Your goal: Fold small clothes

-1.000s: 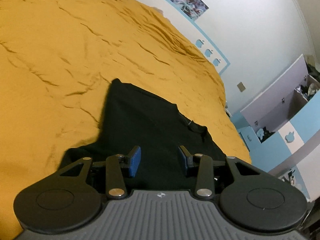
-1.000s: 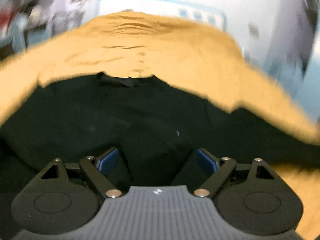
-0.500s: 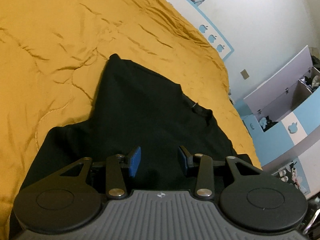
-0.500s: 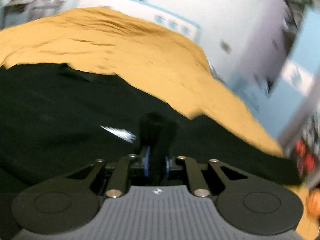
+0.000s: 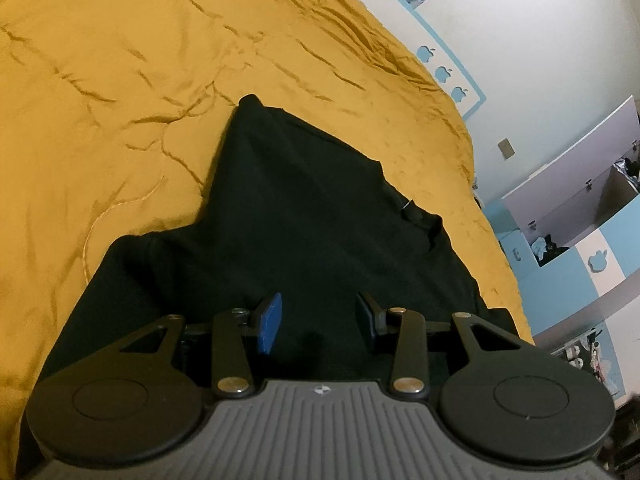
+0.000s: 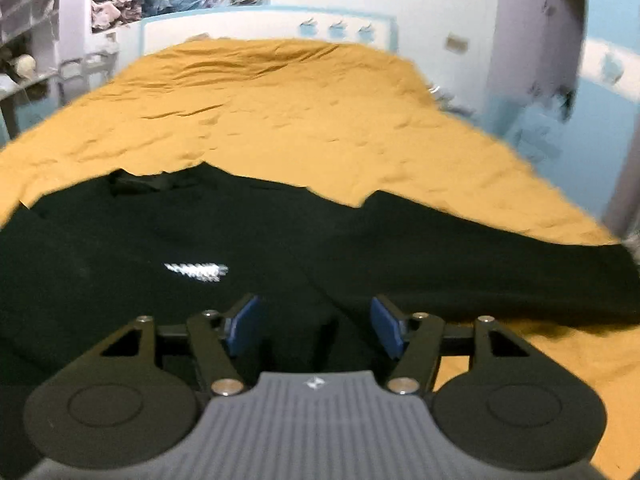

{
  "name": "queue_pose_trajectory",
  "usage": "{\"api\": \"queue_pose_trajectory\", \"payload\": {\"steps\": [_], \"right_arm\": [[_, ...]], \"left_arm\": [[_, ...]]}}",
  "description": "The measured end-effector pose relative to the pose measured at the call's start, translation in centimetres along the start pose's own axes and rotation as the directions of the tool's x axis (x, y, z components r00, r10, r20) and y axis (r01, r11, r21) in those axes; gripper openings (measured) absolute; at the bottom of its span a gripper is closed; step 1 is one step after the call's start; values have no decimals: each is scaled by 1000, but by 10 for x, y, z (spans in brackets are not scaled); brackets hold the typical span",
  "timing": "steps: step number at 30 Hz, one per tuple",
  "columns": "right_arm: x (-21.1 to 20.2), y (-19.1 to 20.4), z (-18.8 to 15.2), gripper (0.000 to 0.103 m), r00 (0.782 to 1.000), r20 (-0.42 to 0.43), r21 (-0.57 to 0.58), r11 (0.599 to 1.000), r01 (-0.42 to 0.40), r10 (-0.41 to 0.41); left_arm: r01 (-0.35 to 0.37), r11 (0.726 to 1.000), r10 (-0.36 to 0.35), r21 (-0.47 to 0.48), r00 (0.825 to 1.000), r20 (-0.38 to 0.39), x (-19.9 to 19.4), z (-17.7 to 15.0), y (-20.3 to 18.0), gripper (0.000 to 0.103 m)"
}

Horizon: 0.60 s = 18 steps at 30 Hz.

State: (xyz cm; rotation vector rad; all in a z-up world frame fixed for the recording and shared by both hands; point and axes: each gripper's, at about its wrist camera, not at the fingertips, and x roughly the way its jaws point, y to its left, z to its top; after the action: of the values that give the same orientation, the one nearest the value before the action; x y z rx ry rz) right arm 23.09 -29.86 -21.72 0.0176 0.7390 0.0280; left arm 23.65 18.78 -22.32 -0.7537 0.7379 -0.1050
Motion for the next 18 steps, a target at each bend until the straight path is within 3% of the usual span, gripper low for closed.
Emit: {"api": "queue_pose_trajectory", "payload": {"steps": [3, 4, 5, 6, 7, 10, 11, 13, 15, 18], "right_arm": [[36, -17, 4, 58, 988, -119, 138, 987, -86, 102], [40, -17, 2, 51, 981, -146, 164, 981, -100, 125], [45, -18, 1, 40, 980, -153, 186, 978, -99, 128], [47, -19, 0, 0, 978, -153, 197, 974, -112, 144], [46, -20, 1, 0, 975, -145, 212, 968, -136, 169], [16, -10, 3, 0, 992, -44, 200, 974, -110, 121], [11, -13, 7, 0, 993, -22, 206, 973, -106, 113], [15, -17, 8, 0, 993, -39, 213, 972, -99, 110], [30, -17, 0, 0, 993, -94, 207, 977, -55, 76], [48, -17, -18, 0, 988, -136, 199, 979, -48, 77]], "left_arm": [[-14, 1000, 14, -12, 1000, -13, 4, -1, 5, 45], [-18, 1000, 18, -16, 1000, -17, 5, -2, 7, 45], [-20, 1000, 19, -21, 1000, -22, 7, -2, 9, 45], [-23, 999, 23, -25, 1000, -22, 7, -2, 10, 45], [-22, 999, 21, -30, 1000, -19, 7, -2, 10, 46], [15, 1000, -15, -11, 999, 36, -4, 5, 2, 46], [17, 1000, -17, 9, 998, 60, -8, 8, -1, 52], [-11, 999, 9, 32, 997, 73, -7, 11, -4, 61], [-59, 998, 59, 4, 997, 55, 1, 12, 4, 62], [-103, 994, 103, -36, 995, -1, 16, 7, 22, 48]]}}
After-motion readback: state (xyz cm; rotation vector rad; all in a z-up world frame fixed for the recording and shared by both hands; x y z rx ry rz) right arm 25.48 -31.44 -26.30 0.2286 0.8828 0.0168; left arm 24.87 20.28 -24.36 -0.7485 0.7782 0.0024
